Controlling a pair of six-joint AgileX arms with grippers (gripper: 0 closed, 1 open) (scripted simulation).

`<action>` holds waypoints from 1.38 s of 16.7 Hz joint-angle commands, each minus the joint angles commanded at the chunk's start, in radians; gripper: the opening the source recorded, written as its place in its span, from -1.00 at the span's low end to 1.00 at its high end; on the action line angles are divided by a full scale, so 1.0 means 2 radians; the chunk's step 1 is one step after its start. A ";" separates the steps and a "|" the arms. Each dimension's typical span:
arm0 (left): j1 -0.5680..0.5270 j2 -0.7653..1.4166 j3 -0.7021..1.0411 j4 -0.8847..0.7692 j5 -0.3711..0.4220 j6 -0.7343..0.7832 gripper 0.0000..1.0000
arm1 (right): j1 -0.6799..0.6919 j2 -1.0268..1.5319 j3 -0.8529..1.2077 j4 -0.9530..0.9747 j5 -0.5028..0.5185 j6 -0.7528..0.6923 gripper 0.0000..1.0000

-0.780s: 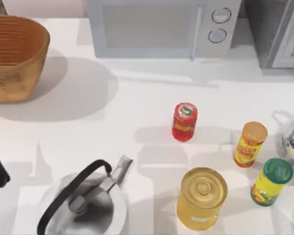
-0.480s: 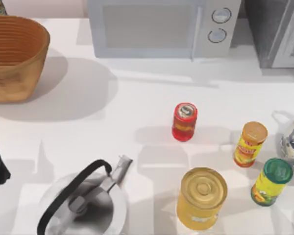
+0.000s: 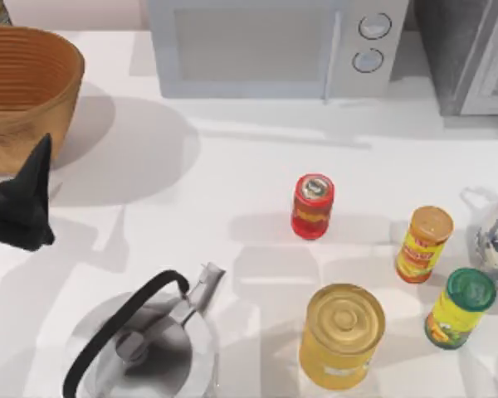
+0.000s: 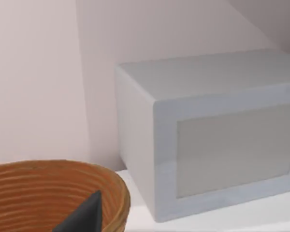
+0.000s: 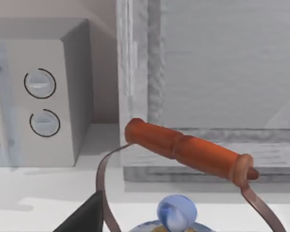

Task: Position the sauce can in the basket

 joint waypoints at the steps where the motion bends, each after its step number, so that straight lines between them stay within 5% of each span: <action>1: -0.007 0.050 0.016 0.026 0.021 -0.001 1.00 | 0.000 0.000 0.000 0.000 0.000 0.000 1.00; 14: -0.092 0.699 0.246 0.390 0.296 -0.001 1.00 | 0.000 0.000 0.000 0.000 0.000 0.000 1.00; 23: -0.135 0.938 0.357 0.559 0.417 0.004 1.00 | 0.000 0.000 0.000 0.000 0.000 0.000 1.00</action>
